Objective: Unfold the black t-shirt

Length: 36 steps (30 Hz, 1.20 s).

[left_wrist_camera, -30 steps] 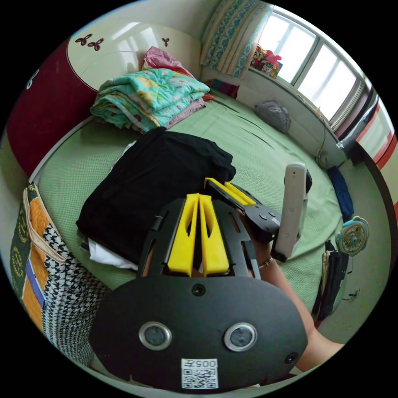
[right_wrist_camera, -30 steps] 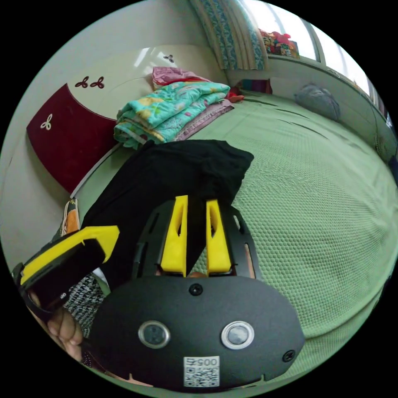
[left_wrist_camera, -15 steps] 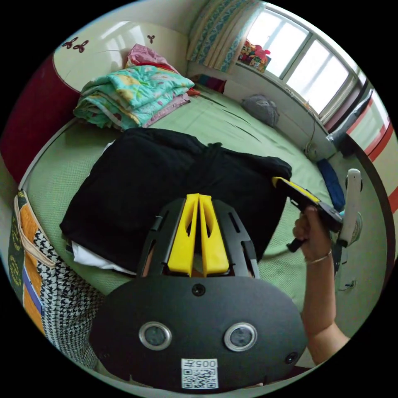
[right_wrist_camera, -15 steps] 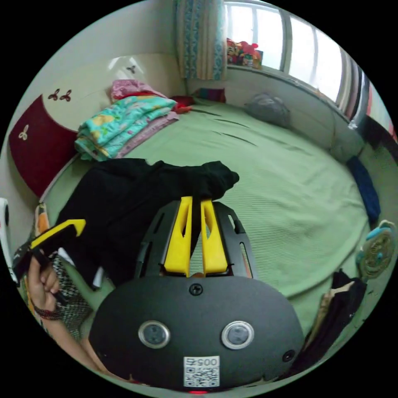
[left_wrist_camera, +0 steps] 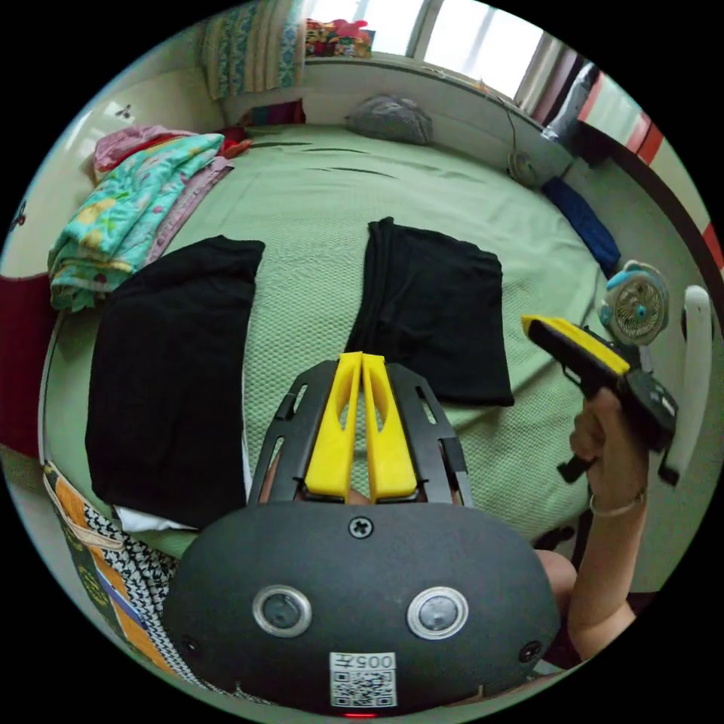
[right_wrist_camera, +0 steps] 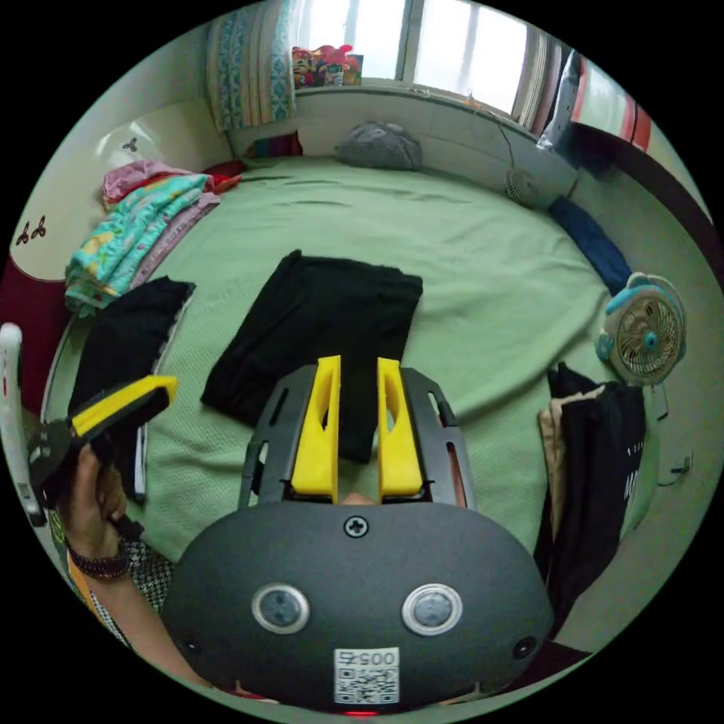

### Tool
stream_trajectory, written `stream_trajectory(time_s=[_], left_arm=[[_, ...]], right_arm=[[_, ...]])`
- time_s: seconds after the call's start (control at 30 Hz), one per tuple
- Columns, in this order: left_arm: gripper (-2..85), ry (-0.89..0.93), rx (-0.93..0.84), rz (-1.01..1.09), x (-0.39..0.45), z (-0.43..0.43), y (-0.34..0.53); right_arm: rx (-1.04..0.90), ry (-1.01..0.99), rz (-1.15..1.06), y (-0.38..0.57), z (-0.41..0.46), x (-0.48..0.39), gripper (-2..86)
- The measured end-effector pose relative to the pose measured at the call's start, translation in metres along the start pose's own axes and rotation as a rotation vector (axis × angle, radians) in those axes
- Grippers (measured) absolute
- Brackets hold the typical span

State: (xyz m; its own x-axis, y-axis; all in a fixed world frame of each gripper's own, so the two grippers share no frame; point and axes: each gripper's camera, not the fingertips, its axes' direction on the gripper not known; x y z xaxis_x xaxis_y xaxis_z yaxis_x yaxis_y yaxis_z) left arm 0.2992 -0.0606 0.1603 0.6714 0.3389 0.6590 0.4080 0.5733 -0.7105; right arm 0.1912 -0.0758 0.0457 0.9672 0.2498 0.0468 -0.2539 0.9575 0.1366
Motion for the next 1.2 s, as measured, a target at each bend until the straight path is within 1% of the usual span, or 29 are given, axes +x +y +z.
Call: stream_trajectory(time_s=[0.03, 0.17, 0.2, 0.3, 0.37, 0.5, 0.63, 0.73, 0.87, 0.97, 1.0, 1.07, 1.2], left_arm=[[-0.7, 0.0, -0.022, 0.01, 0.01, 0.007, -0.003], [-0.7, 0.04, -0.028, 0.015, 0.034, 0.014, -0.01], [-0.7, 0.047, -0.014, 0.022, 0.041, 0.014, -0.013], [-0.7, 0.032, -0.01, 0.009, 0.055, 0.015, -0.019], [-0.7, 0.036, -0.023, -0.007, 0.062, 0.019, -0.023], [-0.7, 0.062, -0.017, 0.009, 0.081, 0.022, -0.031], [-0.7, 0.015, -0.035, 0.043, 0.103, 0.028, -0.035], [-0.7, -0.005, -0.038, 0.052, 0.116, 0.03, -0.038], [-0.7, 0.012, -0.045, 0.049, 0.127, 0.033, -0.04], [-0.7, 0.0, -0.032, 0.049, 0.134, 0.033, -0.04], [-0.7, -0.012, -0.025, 0.044, 0.135, 0.032, -0.04], [-0.7, -0.01, -0.017, 0.025, 0.136, 0.032, -0.04], [-0.7, 0.063, -0.015, -0.018, 0.139, 0.033, -0.041]], right_arm=[[-0.032, 0.005, 0.024, 0.007, 0.006, 0.005, 5.1], [-0.12, -0.115, 0.115, 0.015, 0.022, 0.029, 7.1], [-0.122, -0.114, 0.111, 0.015, 0.023, 0.03, 7.3], [-0.188, -0.033, 0.006, 0.015, 0.038, 0.025, 6.2], [-0.174, -0.024, -0.102, 0.016, 0.036, 0.025, 2.8], [-0.221, -0.072, -0.053, 0.014, 0.02, 0.051, 0.2], [-0.255, 0.026, -0.057, 0.024, -0.008, 0.075, 0.9], [-0.213, 0.029, -0.021, 0.03, -0.029, 0.089, 2.2], [-0.107, -0.106, 0.011, 0.034, -0.062, 0.101, 3.2], [-0.065, -0.17, -0.02, 0.041, -0.074, 0.1, 3.9], [-0.069, -0.184, -0.025, 0.042, -0.076, 0.099, 4.0], [-0.091, -0.277, -0.046, 0.046, -0.081, 0.095, 4.1], [-0.1, -0.382, -0.105, 0.055, -0.088, 0.089, 3.9]])
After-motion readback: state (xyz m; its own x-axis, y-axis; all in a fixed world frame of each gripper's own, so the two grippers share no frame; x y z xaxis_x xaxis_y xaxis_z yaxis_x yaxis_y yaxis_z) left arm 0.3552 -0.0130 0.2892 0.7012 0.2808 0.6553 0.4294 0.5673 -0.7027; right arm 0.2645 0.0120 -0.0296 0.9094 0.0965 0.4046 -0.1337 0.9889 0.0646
